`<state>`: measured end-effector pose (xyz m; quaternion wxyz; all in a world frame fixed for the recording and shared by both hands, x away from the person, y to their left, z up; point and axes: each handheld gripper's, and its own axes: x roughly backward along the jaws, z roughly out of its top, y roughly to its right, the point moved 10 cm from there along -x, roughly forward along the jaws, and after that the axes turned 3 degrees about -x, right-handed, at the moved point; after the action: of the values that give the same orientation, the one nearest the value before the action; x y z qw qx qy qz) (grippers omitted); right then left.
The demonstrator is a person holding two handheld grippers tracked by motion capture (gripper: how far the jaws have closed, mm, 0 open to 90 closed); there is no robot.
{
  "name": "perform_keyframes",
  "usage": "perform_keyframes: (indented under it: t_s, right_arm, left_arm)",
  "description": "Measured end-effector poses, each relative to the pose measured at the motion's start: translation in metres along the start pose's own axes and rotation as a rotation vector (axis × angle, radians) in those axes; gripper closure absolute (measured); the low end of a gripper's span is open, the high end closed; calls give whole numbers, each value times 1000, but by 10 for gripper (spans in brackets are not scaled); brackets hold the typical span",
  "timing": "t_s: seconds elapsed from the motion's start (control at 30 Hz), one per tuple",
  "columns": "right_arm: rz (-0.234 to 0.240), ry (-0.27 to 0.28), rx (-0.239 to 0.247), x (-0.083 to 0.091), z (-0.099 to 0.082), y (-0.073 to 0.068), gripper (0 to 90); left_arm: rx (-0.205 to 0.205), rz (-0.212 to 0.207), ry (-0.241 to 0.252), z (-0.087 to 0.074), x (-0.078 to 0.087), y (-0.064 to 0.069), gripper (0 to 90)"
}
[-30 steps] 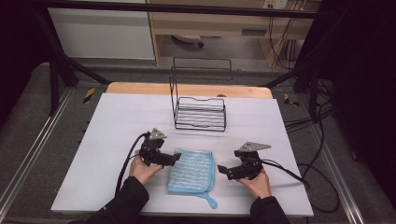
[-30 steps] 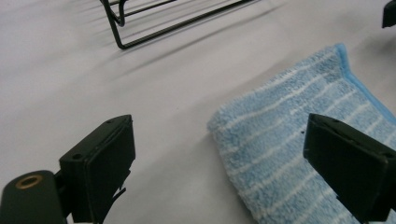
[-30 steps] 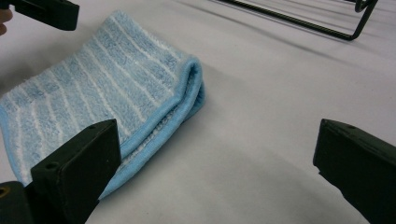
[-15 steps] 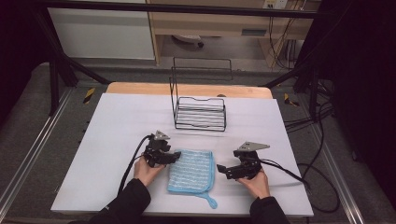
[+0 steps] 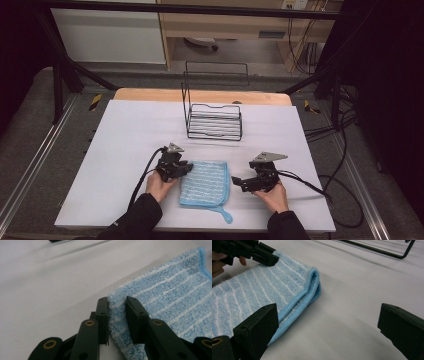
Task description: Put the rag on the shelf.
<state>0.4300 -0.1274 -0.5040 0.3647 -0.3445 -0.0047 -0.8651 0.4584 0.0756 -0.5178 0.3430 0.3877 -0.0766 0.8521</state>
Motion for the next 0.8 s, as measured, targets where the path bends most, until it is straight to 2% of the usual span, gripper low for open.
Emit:
perform_keyframes:
  t_s: [0.2, 0.37, 0.47, 0.6, 0.8]
  right_arm:
    - [-6, 2, 2, -4, 3, -3, 52]
    - [17, 61, -54, -5, 16, -4, 106]
    - [-18, 51, -41, -10, 23, -5, 140]
    - [-17, 10, -45, -23, 28, -13, 194]
    - [-20, -23, -48, -41, 31, -18, 333]
  left_arm:
    - [0, 2, -6, 0, -1, 0, 759]
    - [-10, 8, -5, -1, -1, 2, 776]
    - [-12, 10, -4, -1, -1, 2, 779]
    - [-18, 10, -3, -1, -1, 2, 778]
    - [-26, 13, -1, -1, -1, 2, 778]
